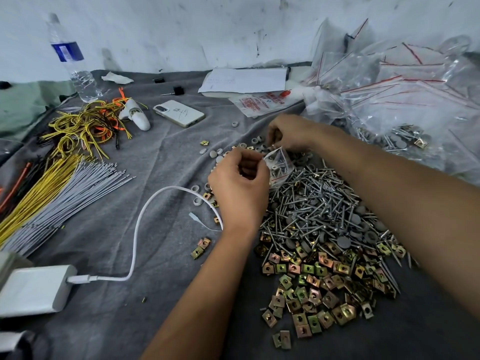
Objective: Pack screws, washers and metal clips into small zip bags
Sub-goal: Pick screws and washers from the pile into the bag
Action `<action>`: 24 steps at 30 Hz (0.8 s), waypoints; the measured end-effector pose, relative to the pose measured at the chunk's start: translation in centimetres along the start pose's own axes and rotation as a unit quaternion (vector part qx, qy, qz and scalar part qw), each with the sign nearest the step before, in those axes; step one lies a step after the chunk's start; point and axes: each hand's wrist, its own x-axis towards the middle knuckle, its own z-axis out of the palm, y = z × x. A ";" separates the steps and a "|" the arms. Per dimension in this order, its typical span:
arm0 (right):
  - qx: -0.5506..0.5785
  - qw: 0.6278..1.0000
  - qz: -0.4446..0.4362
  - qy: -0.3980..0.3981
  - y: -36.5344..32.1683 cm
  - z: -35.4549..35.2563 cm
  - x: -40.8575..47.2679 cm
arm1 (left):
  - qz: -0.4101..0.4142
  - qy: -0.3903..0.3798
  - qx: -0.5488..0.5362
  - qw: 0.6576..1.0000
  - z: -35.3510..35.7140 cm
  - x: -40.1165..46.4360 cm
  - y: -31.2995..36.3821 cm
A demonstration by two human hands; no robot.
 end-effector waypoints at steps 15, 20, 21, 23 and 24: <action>0.293 0.925 -0.126 0.209 -2.8 -1.6 -14.3 | 0.019 -0.010 -0.002 1.000 0.1 -0.2 0.3; 0.232 0.946 -0.098 0.203 -3.0 -0.7 -14.5 | 0.019 -0.012 -0.013 1.000 0.1 -0.2 0.2; 0.236 0.940 -0.089 0.232 -2.6 -0.6 -14.5 | 0.017 -0.010 -0.015 1.000 0.1 -0.3 0.2; 0.203 0.939 -0.054 0.273 -1.4 -0.4 -14.1 | 0.010 -0.005 -0.018 1.000 0.2 -0.2 0.1; 0.167 0.951 -0.029 0.258 -0.6 -0.3 -13.6 | 0.008 -0.003 -0.019 1.000 0.2 -0.3 0.1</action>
